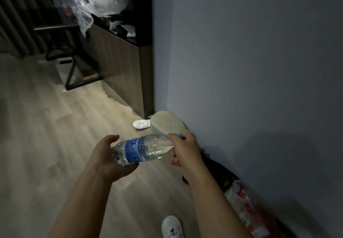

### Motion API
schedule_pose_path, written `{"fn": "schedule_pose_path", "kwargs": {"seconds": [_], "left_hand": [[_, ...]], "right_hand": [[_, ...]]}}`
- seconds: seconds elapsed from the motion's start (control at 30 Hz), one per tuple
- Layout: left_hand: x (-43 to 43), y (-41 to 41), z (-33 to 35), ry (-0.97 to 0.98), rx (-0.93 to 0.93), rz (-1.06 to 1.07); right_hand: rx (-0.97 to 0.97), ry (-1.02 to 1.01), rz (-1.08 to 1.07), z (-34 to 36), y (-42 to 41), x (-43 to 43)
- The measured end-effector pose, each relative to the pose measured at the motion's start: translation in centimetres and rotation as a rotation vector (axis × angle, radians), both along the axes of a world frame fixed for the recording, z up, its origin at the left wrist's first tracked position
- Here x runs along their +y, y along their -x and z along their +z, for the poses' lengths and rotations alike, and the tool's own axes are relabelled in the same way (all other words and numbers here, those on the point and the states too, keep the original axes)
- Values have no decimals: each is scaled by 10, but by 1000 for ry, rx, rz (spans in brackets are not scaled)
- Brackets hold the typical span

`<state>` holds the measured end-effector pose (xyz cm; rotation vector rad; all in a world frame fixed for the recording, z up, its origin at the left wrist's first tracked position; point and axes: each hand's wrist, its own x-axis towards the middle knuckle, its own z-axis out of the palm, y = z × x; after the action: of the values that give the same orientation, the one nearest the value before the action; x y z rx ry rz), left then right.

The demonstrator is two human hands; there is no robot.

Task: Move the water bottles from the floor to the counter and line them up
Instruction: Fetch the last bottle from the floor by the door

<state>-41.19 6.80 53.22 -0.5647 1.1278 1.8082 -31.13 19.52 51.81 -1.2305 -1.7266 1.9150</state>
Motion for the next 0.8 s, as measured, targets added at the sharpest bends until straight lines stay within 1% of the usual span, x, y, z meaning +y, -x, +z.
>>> {"fn": "schedule_pose_path", "kwargs": {"seconds": [0.13, 0.3, 0.4, 0.47, 0.63, 0.8], "left_hand": [[35, 55, -7, -26, -19, 81], [89, 124, -3, -41, -27, 133], [104, 155, 2, -61, -26, 186], [103, 177, 3, -56, -26, 228], [79, 238, 0, -4, -17, 345], [42, 313, -8, -4, -17, 392]], "right_hand": [[-19, 11, 75, -4, 58, 41], [-20, 5, 75, 1, 131, 99], [7, -23, 100, 7, 176, 118], [35, -19, 133, 8, 208, 120], [23, 4, 236, 4, 280, 100], [41, -18, 246, -1, 366, 62]]}}
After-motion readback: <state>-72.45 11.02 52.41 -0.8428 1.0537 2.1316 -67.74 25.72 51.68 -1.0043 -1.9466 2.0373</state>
